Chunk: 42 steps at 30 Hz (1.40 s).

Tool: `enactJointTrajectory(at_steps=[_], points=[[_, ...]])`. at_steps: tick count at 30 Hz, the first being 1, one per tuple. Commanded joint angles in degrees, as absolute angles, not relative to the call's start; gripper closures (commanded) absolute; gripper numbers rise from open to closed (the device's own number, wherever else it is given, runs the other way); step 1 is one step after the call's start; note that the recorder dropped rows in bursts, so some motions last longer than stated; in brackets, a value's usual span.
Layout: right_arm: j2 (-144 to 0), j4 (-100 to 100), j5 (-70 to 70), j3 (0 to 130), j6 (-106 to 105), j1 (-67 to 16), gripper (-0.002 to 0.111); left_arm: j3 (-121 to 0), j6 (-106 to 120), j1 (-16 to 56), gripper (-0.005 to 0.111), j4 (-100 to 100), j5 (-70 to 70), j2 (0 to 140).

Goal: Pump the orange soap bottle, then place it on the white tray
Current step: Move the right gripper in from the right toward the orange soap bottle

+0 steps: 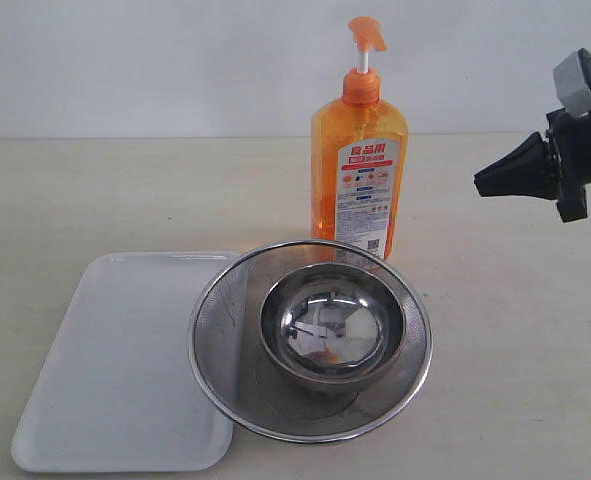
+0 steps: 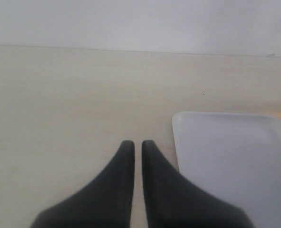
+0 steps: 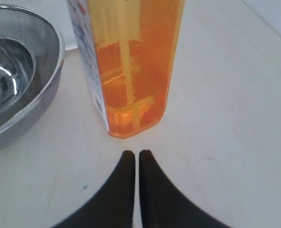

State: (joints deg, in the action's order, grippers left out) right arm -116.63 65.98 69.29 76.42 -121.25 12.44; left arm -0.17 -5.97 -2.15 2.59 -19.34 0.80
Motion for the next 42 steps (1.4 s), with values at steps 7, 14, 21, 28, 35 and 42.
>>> enactJointTrajectory(at_steps=[7,14,21,28,35,42], points=[[-117.37,75.91,61.19,76.65,-121.92,12.79,0.109,0.0,-6.06,-1.81,0.102,2.78,-18.77,0.93],[-117.37,81.87,60.67,76.65,-121.92,12.63,0.109,0.0,-6.06,-1.81,0.102,2.78,-18.77,0.93],[-117.77,81.63,60.62,76.65,-121.92,11.33,0.109,0.0,-6.06,-1.81,0.102,2.78,-18.77,0.93],[-120.42,81.51,66.02,76.75,-121.92,11.33,0.109,0.0,-6.06,-1.81,0.102,2.78,-18.77,0.93],[-122.53,79.97,69.96,76.75,-121.92,11.33,0.109,0.0,-6.06,-1.81,0.102,2.78,-18.77,0.93],[-122.53,78.92,69.96,76.75,-121.92,11.33,0.109,0.0,-6.06,-1.81,0.102,2.78,-18.77,0.93]])
